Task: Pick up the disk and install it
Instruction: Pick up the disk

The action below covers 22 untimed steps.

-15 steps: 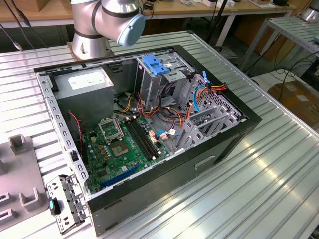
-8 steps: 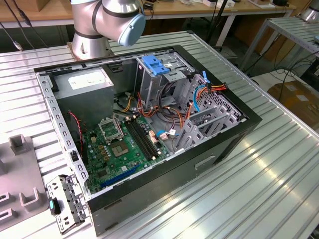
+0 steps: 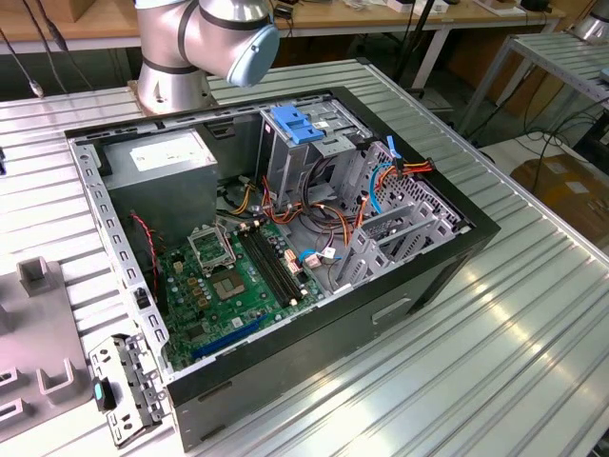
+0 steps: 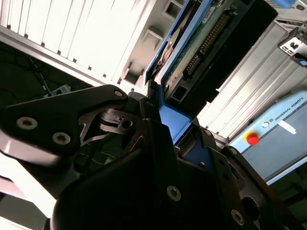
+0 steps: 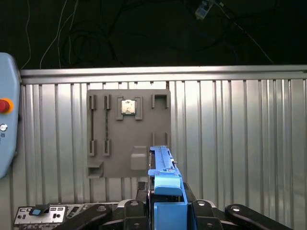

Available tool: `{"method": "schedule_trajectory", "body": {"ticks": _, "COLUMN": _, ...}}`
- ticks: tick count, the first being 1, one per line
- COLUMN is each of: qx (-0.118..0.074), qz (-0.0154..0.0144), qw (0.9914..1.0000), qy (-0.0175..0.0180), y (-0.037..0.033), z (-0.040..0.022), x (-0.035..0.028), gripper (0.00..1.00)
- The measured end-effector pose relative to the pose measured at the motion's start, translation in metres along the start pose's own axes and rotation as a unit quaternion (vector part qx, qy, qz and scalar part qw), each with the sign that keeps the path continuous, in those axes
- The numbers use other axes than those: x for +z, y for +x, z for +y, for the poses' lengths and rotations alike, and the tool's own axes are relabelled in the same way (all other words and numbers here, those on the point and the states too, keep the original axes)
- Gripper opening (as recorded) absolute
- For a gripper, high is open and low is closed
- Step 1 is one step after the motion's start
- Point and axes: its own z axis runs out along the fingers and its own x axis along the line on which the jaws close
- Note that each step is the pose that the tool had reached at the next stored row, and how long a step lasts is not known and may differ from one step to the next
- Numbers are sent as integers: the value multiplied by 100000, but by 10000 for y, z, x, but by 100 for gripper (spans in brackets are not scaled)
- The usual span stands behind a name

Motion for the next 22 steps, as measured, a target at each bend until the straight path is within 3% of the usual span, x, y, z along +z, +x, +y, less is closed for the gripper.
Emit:
{"method": "schedule_trajectory", "body": {"ticks": 2, "qx": 3, "qz": -3, "qw": 100000, "qy": 4, "y": -3, "z": -95, "x": -1, "gripper": 37}}
{"method": "schedule_trajectory", "body": {"ticks": 9, "qx": 12, "qz": -2, "qw": 100000, "qy": 1, "y": -8, "z": -257, "x": -2, "gripper": 37}}
{"method": "schedule_trajectory", "body": {"ticks": 12, "qx": 12, "qz": 0, "qw": 100000, "qy": 1, "y": -11, "z": -365, "x": -4, "gripper": 37}}
{"method": "schedule_trajectory", "body": {"ticks": 22, "qx": 14, "qz": -1, "qw": 100000, "qy": 1, "y": -16, "z": -574, "x": -5, "gripper": 37}}
